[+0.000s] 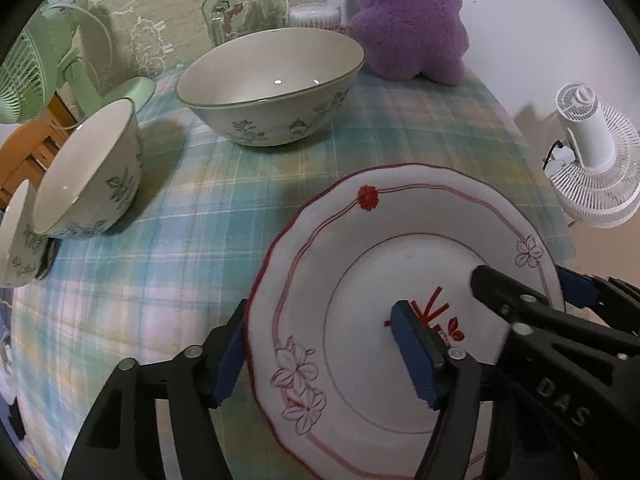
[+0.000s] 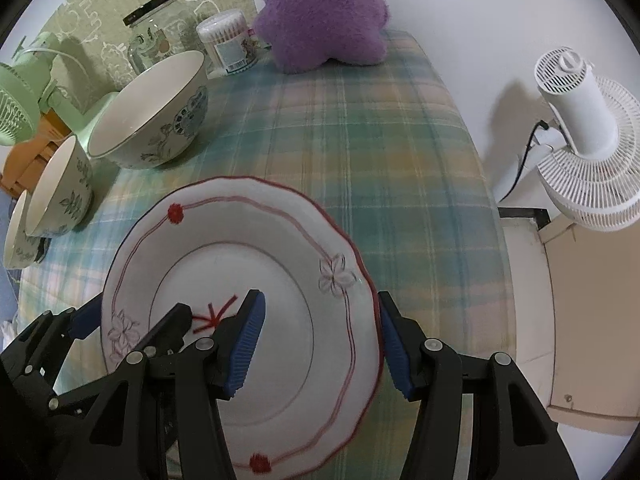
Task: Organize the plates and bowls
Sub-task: 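Lift the red-patterned plate with the right gripper toward the yellow-flower plates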
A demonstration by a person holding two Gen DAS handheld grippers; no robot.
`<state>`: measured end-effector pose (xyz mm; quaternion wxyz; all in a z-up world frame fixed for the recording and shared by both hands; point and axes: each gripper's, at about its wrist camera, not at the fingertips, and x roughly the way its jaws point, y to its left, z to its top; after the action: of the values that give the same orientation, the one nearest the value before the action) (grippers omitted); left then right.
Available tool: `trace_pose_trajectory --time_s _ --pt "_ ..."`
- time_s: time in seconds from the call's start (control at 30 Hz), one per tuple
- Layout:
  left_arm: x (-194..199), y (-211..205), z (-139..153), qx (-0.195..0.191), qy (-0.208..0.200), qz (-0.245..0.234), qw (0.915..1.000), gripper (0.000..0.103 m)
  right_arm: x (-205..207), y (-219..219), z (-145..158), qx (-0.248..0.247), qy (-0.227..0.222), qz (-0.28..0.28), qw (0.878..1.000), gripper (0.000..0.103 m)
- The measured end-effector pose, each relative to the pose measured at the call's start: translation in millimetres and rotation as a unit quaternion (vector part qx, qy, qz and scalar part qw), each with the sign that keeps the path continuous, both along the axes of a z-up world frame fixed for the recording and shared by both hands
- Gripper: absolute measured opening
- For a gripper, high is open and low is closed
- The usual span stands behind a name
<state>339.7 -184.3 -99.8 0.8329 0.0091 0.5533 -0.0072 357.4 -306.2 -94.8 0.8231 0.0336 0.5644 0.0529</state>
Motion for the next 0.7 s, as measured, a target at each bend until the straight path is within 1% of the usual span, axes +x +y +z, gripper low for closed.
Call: trace_pose_trajectory --time_s 0.13,0.37,0.5,0.7 --pt "2.6 -0.4 0.4 -0.003 0.002 0.012 0.9999 0.073 9.1 0.7 -6.6 0.002 0.012 0.005 1.000 0.058" --pt "9.1 0.7 1.9 -0.009 0.009 0.026 0.9996 0.072 12.2 3.8 -4.3 -0.009 0.008 -0.011 1.000 0.059" --pt "15.7 1.8 10.1 -0.008 0.004 0.026 0.9996 0.072 18.7 7.7 2.4 -0.019 -0.005 0.000 1.000 0.059" --pt "18.4 2.7 32.5 -0.015 -0.012 0.023 0.9995 0.072 24.5 1.6 26.0 -0.013 -0.024 -0.017 1.000 0.059"
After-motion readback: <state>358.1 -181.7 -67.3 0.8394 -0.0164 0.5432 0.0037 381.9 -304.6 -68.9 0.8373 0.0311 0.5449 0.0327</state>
